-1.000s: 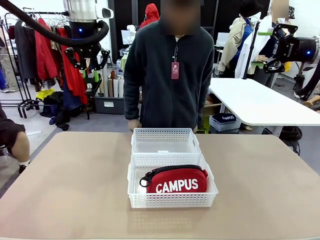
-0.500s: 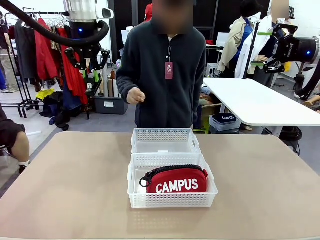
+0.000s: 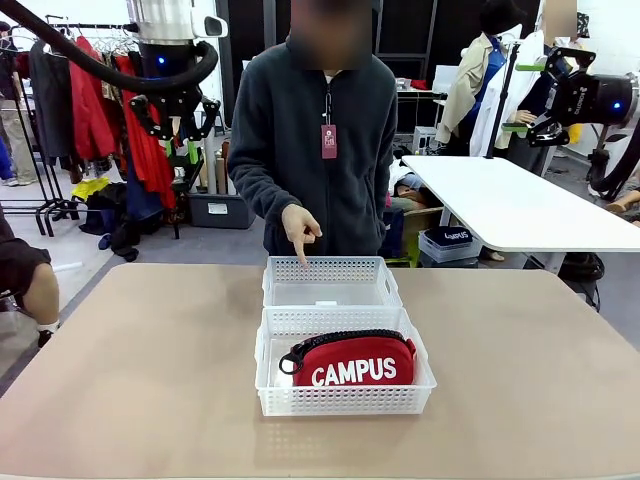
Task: Distribute items into two baskets.
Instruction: Place the picked Stapler into the Organizing basket as instructed by the person.
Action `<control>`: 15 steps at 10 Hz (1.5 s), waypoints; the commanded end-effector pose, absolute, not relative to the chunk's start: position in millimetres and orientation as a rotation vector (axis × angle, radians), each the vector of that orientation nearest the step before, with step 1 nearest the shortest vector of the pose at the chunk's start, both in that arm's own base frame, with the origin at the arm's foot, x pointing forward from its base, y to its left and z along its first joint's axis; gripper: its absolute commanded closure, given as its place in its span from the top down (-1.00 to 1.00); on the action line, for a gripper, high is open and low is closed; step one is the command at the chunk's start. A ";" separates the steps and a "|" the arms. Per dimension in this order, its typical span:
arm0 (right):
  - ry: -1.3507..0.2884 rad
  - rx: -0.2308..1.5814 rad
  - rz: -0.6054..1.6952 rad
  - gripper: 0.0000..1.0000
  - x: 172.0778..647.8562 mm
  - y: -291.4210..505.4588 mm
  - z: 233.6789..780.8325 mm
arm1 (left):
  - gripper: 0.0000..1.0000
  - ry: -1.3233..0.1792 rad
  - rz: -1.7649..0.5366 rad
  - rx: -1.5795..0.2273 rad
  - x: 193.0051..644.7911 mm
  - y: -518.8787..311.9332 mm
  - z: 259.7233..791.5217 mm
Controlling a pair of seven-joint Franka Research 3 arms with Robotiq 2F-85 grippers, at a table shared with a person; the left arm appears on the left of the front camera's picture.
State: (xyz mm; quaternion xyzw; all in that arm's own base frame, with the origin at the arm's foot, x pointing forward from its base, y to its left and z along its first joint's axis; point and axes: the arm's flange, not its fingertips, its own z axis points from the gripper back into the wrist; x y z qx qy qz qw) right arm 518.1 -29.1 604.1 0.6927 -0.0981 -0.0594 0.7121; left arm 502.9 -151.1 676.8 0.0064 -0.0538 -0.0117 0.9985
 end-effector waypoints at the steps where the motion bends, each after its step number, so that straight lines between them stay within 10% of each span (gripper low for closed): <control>1: -0.218 1.537 -0.128 1.00 517.2 -27.5 606.0 | -1.00 -0.108 -0.020 0.010 499.4 -149.4 678.3; 7: -0.218 1.537 -0.128 1.00 517.2 -27.5 606.0 | -1.00 -0.108 -0.024 0.013 502.9 -151.1 676.8; 15: -0.218 1.537 -0.128 1.00 517.2 -27.5 606.0 | -1.00 -0.078 -0.959 0.079 549.5 -249.2 657.8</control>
